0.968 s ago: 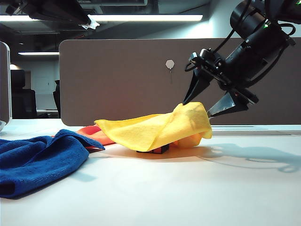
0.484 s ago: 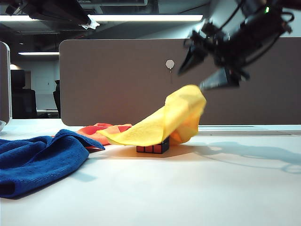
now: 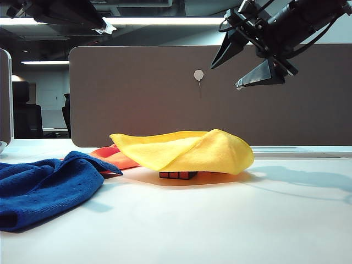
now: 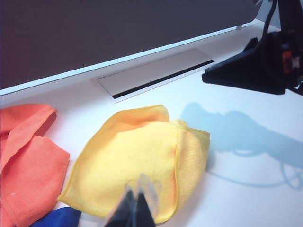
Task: Pick up a rag that is the same color as the top surface of the Rubik's Cube and cover the cube with it.
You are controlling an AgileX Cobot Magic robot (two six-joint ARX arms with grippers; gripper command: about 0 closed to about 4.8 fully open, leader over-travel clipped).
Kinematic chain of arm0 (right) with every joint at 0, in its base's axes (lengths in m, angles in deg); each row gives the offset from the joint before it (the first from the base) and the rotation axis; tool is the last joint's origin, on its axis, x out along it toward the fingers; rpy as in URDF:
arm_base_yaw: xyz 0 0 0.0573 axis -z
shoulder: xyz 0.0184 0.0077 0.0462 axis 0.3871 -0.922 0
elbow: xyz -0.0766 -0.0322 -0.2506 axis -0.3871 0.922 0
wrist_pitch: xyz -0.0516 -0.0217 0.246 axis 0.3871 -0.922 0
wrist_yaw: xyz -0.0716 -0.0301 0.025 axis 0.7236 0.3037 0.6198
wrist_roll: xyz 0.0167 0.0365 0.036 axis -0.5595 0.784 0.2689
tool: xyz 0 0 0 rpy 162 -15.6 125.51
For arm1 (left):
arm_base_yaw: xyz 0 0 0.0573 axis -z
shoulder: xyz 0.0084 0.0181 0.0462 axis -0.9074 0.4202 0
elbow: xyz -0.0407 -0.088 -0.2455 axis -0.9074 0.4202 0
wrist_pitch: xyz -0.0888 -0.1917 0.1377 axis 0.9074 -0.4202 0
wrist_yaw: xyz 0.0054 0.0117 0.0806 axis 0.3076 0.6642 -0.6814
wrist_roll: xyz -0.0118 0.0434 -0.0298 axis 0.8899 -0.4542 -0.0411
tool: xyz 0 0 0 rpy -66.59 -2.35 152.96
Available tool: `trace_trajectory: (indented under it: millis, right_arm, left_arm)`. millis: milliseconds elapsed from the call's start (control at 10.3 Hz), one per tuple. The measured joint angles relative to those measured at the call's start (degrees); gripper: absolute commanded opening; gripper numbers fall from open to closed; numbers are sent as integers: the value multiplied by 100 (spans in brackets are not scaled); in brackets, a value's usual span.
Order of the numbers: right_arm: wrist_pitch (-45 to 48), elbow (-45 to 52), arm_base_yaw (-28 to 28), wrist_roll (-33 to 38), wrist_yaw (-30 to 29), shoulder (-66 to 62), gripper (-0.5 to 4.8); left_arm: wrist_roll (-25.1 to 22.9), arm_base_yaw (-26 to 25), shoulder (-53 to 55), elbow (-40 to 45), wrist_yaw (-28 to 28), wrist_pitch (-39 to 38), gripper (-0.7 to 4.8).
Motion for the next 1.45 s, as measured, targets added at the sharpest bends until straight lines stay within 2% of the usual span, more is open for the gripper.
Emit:
trace_trajectory:
  millis: [97,387,484,581,678,775,968,1162,1452]
  right_arm:
    - [780,0,42,-13,197,275,320]
    - [927,-4,273,-487,890,898,217]
    - [885,-7,363,-590,955,999,111]
    - [627,-2,656,-756,990,1233,36]
    - [249,-2,1128,-802,992,1530,27]
    - [66,2,1425,-802,1019,1718,-6]
    - [-129,13,2218,-909,702,2398,-6]
    - [-540,315,2500,-1379,505,3305,-6]
    - [-468,1471,2441,-1425,398,4240,-6]
  left_arm:
    - [-7,2,-2,0,-345,0,-5]
    - [-166,-4,-2,0,-1360,0,-5]
    - [-232,-11,-2,0,-1517,0,-5]
    - [-328,-50,-7,0,-1764,4,-5]
    - [-365,-131,-17,0,-1873,90,-5]
    - [-369,-142,-22,0,-1910,208,-5]
    - [-365,-356,-31,0,-1950,612,-5]
    - [-269,-828,-83,0,-1974,769,-5]
    - [-256,-920,-219,0,-1969,776,-5]
